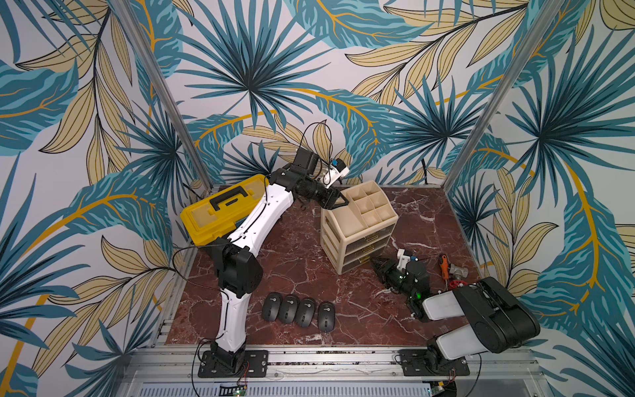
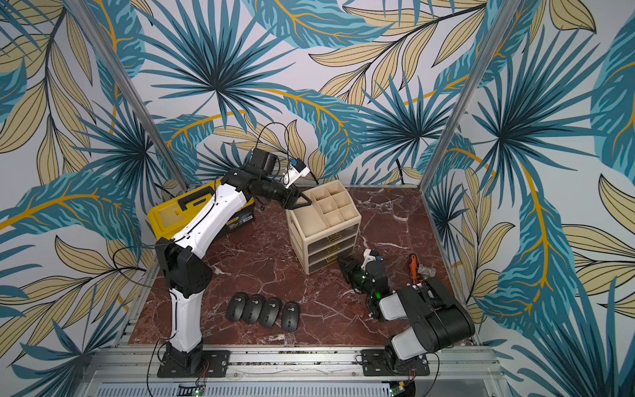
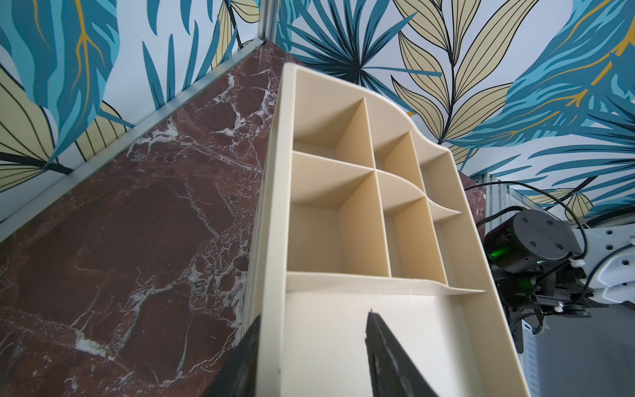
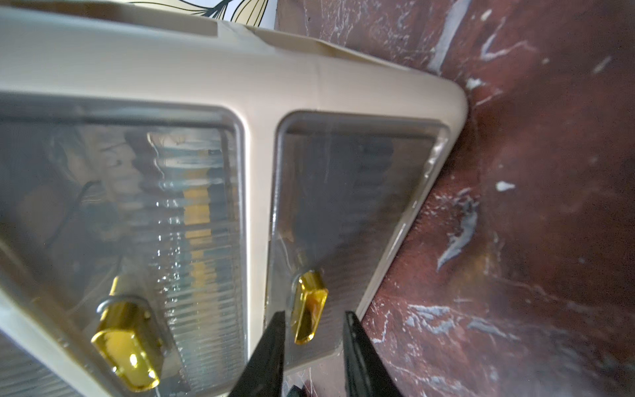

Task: Take the mice out of the drawer
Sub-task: Open the drawer in the storage box.

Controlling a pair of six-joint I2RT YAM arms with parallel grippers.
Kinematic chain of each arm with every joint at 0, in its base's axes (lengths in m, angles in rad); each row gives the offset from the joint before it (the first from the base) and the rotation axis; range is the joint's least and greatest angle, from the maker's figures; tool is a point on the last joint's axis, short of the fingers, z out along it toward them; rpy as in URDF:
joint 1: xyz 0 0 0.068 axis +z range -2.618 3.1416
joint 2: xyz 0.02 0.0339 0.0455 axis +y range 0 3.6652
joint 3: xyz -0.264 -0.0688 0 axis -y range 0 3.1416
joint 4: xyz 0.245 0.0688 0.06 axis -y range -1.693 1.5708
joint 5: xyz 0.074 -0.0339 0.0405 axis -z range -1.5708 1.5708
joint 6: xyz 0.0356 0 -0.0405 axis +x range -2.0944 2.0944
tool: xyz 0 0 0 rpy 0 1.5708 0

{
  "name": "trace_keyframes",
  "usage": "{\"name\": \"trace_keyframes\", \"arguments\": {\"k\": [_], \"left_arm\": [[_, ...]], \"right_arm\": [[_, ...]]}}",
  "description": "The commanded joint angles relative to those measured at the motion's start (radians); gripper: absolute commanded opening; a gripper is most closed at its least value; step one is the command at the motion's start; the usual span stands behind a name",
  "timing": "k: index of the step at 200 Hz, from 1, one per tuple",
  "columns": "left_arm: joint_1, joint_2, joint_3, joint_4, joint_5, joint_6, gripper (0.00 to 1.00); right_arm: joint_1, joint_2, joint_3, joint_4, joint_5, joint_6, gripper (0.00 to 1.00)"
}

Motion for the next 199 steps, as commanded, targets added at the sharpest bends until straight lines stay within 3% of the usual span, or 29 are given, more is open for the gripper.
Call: {"name": "trace_keyframes", "arguments": {"k": [1,80,199], "left_arm": [[-0.006,-0.011,-0.037,-0.066,-0.028,0.015,0.47],[-0.005,-0.012,-0.036,-0.067,-0.03,0.019,0.47],[-0.004,-0.01,-0.037,-0.068,-0.03,0.019,0.47]], "right_arm": [[-0.002,0.037,-0.014,0.091,-0.016,0.022,0.3],[-0.001,0.219,-0.004,0.315,-0.047,0.067,0.28],[0.006,0.244,0.034,0.317,-0.065,0.065,0.26]]}}
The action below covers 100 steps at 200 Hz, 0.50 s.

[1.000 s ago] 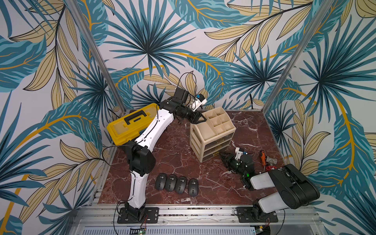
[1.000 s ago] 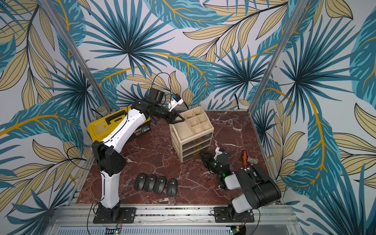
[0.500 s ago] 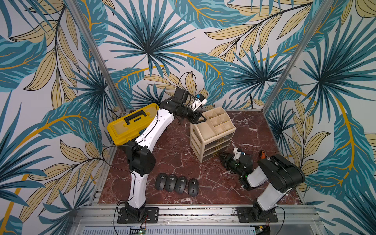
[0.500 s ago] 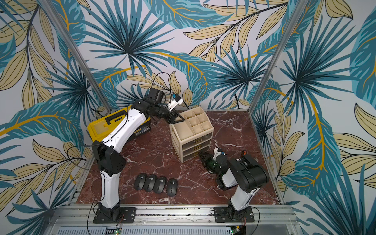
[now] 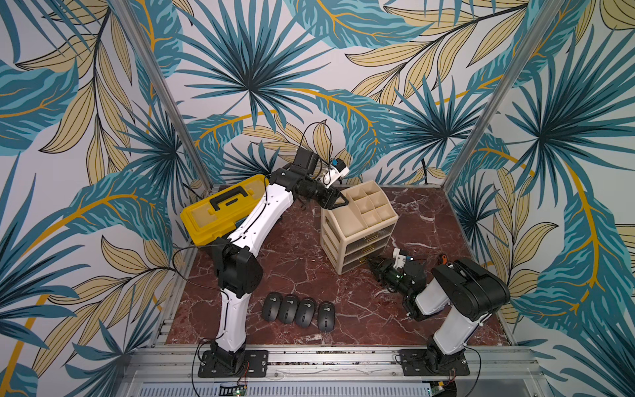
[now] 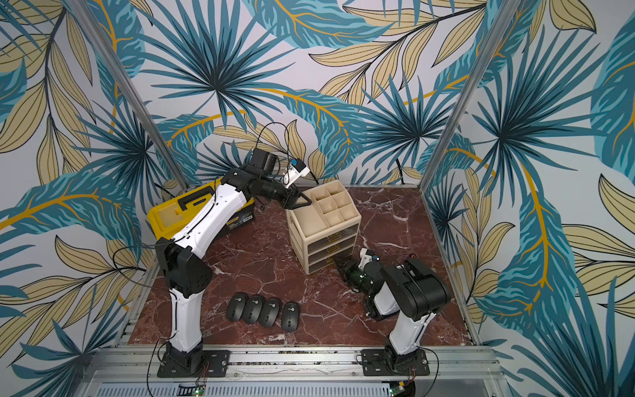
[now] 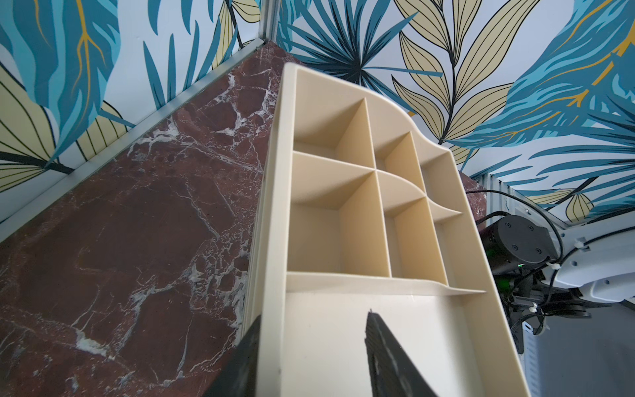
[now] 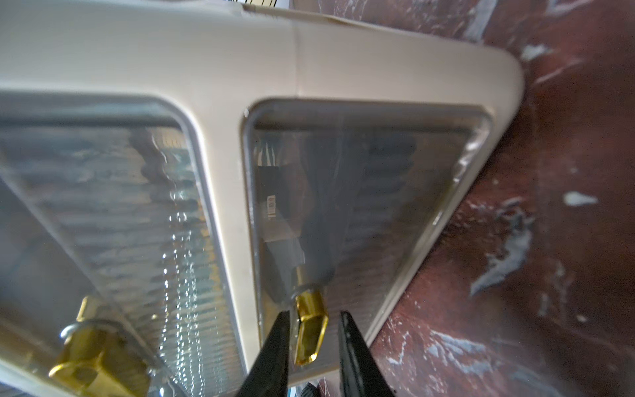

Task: Take the mice out of the drawer
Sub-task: Open the drawer in the storage box.

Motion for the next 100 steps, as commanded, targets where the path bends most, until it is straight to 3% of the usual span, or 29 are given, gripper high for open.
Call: {"name": "trace_keyframes", "arguments": {"k": [1,40,100], "left_arm": [[-0.004,-0.01,-0.037,-0.069,-0.027,0.02,0.47],[-0.004,-0.01,-0.041,-0.068,-0.023,0.018,0.47],[-0.003,-0.011,-0.051,-0.068,-0.023,0.018,0.47]], "right_arm": [[0.004,0.018,0.017,0.022,-0.013,0.01,0.26],[0.009,0.04,0.027,0.022,-0.006,0.017,0.21],[0.018,0.055,0.032,0.022,0.014,0.016,0.22]]}}
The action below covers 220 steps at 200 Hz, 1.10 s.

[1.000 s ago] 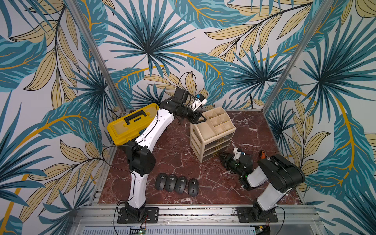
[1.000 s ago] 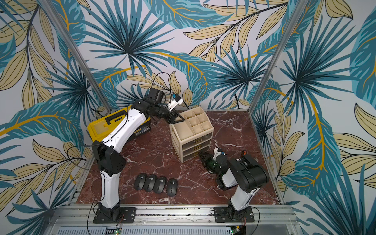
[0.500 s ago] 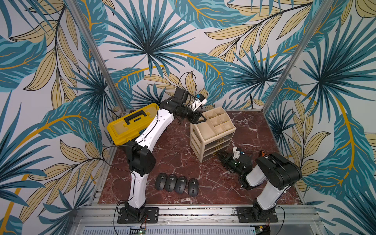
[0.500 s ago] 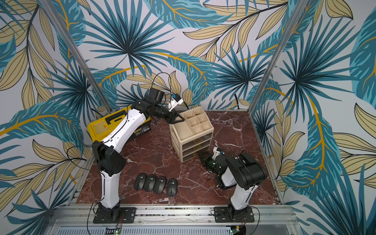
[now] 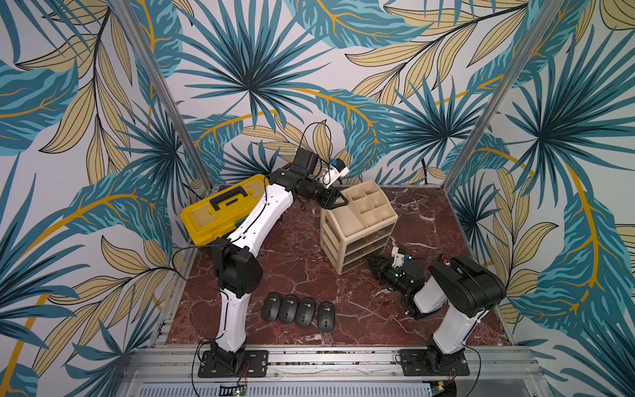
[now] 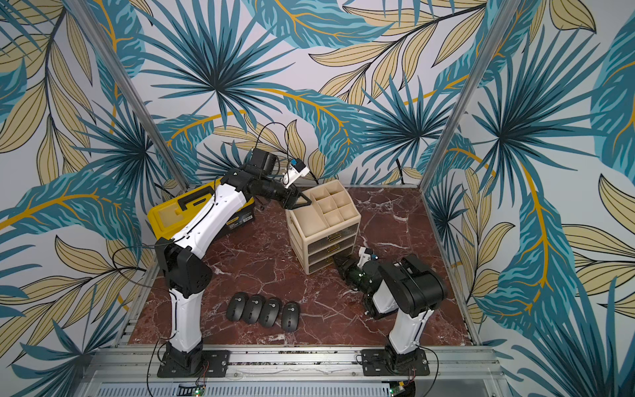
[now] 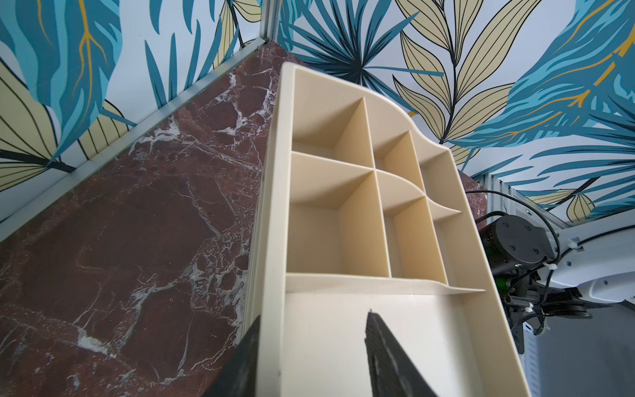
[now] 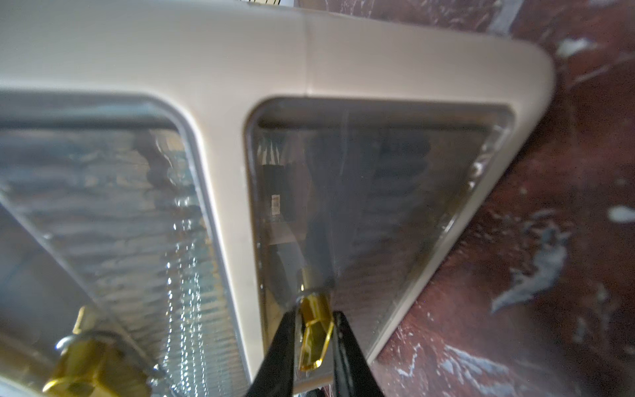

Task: Take the mice out of the drawer
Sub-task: Open the drawer in the storage box.

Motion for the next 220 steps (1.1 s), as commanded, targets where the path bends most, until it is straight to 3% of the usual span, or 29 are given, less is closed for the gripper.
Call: {"name": "trace_keyframes", "arguments": {"k": [1,45,116,220], "left_arm": [[-0.004,-0.009,-0.047,-0.069,-0.02,0.019,0.47],[0.0,-0.011,-0.049,-0.066,-0.025,0.018,0.47],[0.03,-0.014,-0.048,-0.072,-0.038,0.022,0.44],[0.042,-0.012,-0.03,-0.072,-0.052,0.022,0.43]], "right_arm": [[0.013,0.018,0.014,-0.01,0.018,0.005,0.22],[0.017,0.022,0.023,-0.01,0.027,0.006,0.21],[0.017,0.007,0.0,-0.01,0.029,0.006,0.13],[0.017,-0.057,-0.071,-0.012,0.015,0.007,0.11]]}}
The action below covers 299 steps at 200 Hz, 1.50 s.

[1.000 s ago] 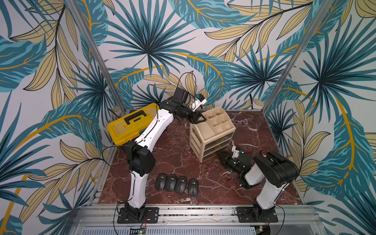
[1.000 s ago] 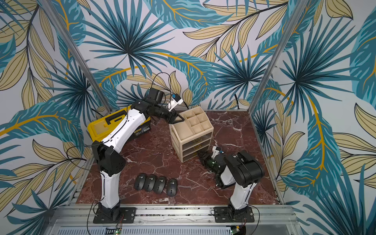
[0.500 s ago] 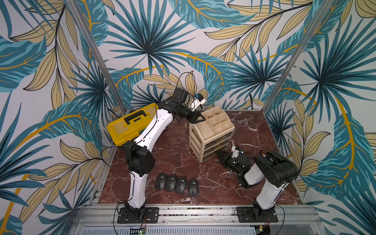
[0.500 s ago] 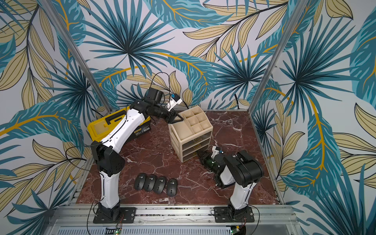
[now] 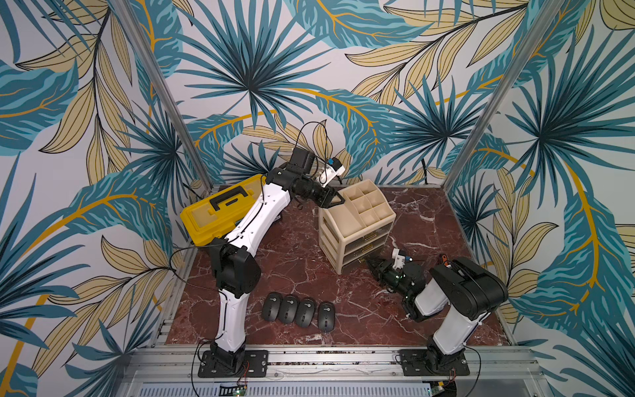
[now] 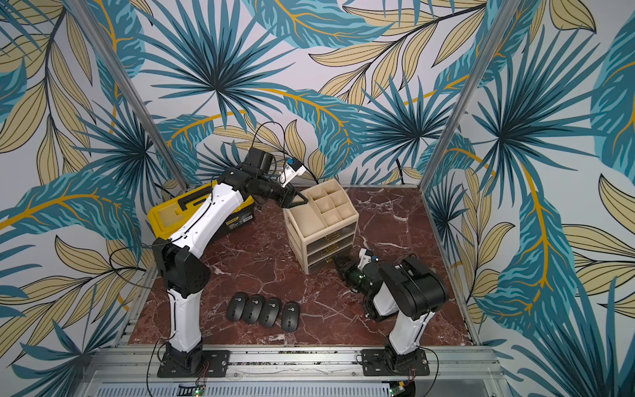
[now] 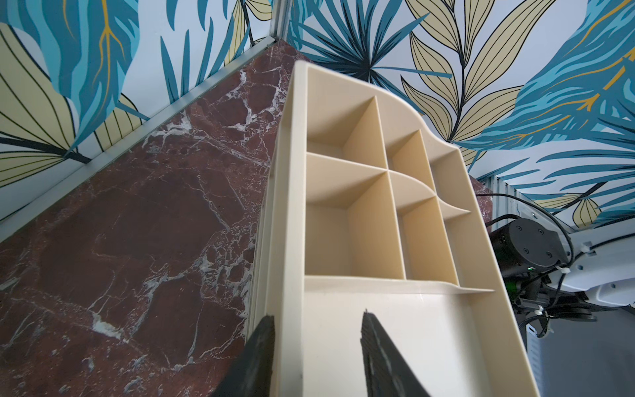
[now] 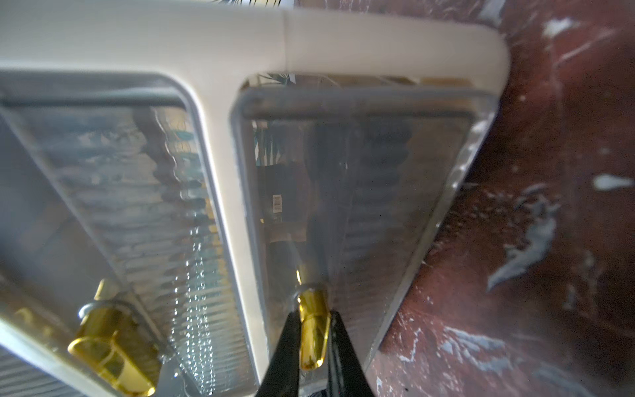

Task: Take the mice out of the drawer
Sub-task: Open the drawer in the storage box.

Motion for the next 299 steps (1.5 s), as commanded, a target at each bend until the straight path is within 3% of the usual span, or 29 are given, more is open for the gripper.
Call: {"name": "trace_keyframes", "arguments": {"k": [1,74,141,172,225,247,268,299], "left_arm": [[0.013,-0.002,-0.019,-0.067,-0.043,0.022,0.43],[0.011,0.002,-0.003,-0.073,-0.045,0.021,0.43],[0.011,-0.001,-0.004,-0.074,-0.054,0.023,0.43],[0.012,0.0,-0.003,-0.074,-0.054,0.023,0.43],[0.011,0.002,0.007,-0.073,-0.054,0.02,0.43],[0.012,0.004,0.01,-0.07,-0.05,0.015,0.43],[0.007,0.005,0.013,-0.067,-0.049,0.011,0.43],[0.002,0.005,0.025,-0.078,-0.069,0.01,0.43]], "right_arm": [[0.006,-0.023,-0.034,-0.016,-0.003,-0.011,0.11],[0.006,-0.081,-0.115,-0.018,0.004,-0.021,0.11],[0.003,-0.215,-0.176,-0.143,0.008,-0.049,0.1],[0.002,-0.411,-0.192,-0.373,0.018,-0.085,0.09],[-0.009,-0.964,-0.174,-1.034,0.07,-0.174,0.09],[-0.015,-1.097,-0.181,-1.205,0.089,-0.186,0.09],[-0.017,-1.085,-0.181,-1.19,0.088,-0.184,0.09],[-0.017,-0.928,-0.194,-1.016,0.068,-0.155,0.08]]}}
